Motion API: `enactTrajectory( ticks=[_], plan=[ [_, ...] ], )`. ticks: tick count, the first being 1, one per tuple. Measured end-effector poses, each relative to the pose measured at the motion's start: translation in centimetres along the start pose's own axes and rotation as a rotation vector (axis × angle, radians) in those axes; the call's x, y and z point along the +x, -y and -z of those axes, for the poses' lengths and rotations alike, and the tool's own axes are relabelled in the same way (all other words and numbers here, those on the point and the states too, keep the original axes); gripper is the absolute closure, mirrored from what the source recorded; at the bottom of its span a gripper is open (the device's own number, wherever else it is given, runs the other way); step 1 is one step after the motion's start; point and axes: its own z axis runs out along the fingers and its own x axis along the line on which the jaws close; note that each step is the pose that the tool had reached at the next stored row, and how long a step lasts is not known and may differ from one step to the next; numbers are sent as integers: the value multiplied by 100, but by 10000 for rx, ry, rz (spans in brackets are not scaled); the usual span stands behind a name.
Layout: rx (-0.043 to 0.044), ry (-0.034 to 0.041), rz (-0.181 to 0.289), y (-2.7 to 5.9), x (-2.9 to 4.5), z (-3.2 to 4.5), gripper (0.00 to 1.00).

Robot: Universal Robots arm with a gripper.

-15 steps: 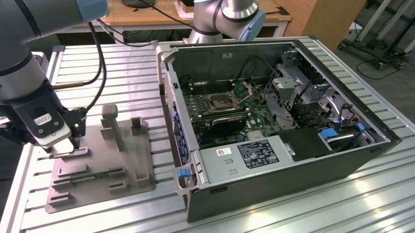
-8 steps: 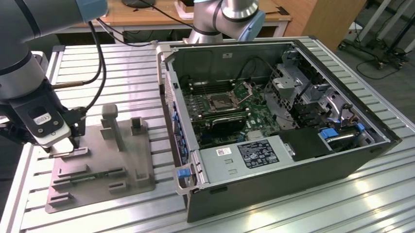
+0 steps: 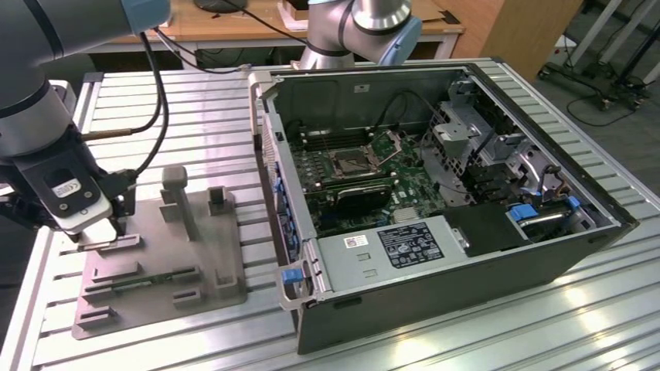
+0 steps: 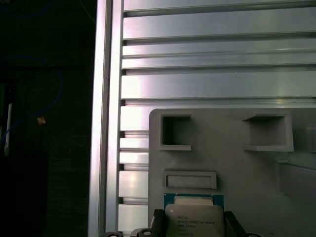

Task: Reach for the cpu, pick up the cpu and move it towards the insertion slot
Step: 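Pick up the cpu and move it towards the insertion slot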

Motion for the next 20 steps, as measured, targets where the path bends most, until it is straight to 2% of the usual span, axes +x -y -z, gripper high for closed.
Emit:
enactTrajectory(
  ticks=[20],
  plan=[
    [1,-1,0,-2,0,58,46]
  ],
)
